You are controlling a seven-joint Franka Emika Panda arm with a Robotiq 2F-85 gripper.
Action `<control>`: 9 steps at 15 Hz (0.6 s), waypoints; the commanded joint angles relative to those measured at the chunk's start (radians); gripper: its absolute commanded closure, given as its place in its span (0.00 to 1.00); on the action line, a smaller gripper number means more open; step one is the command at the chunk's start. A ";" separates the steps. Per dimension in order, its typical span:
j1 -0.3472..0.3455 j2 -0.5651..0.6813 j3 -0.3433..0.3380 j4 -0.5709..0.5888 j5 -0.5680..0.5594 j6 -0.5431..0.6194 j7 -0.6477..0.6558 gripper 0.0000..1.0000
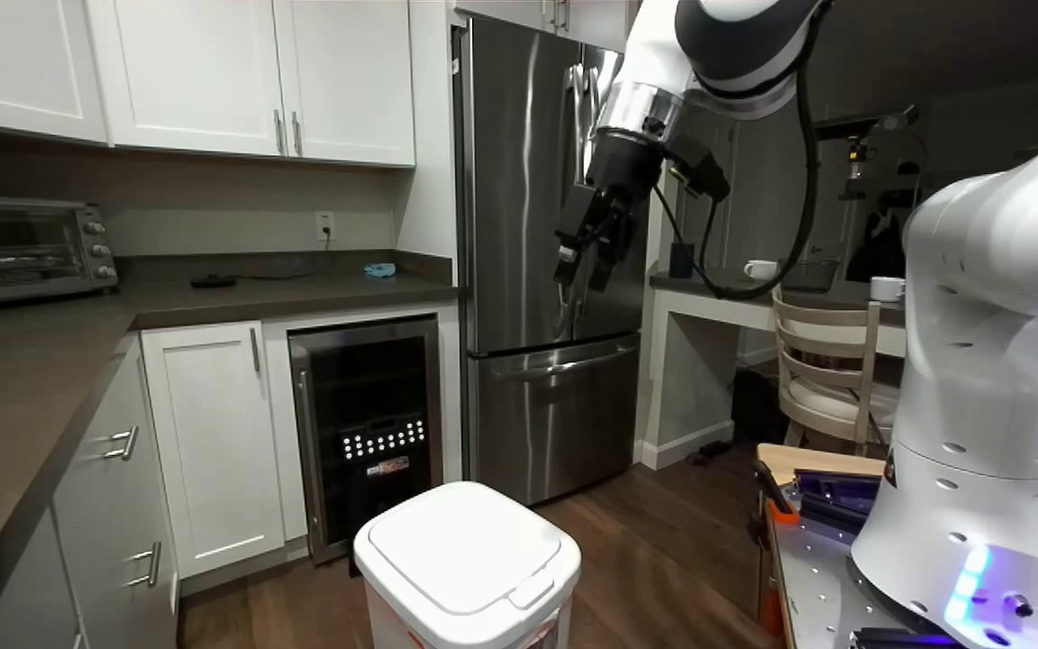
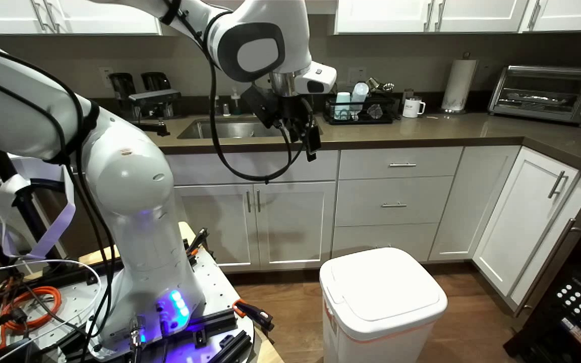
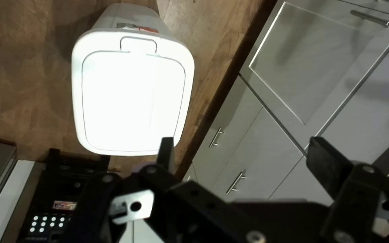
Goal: Press the button on the bin
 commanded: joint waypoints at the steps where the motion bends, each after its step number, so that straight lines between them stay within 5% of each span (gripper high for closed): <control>1: -0.004 0.112 0.000 0.005 0.011 0.071 -0.026 0.00; 9: 0.009 0.642 0.024 0.090 -0.009 0.327 -0.032 0.00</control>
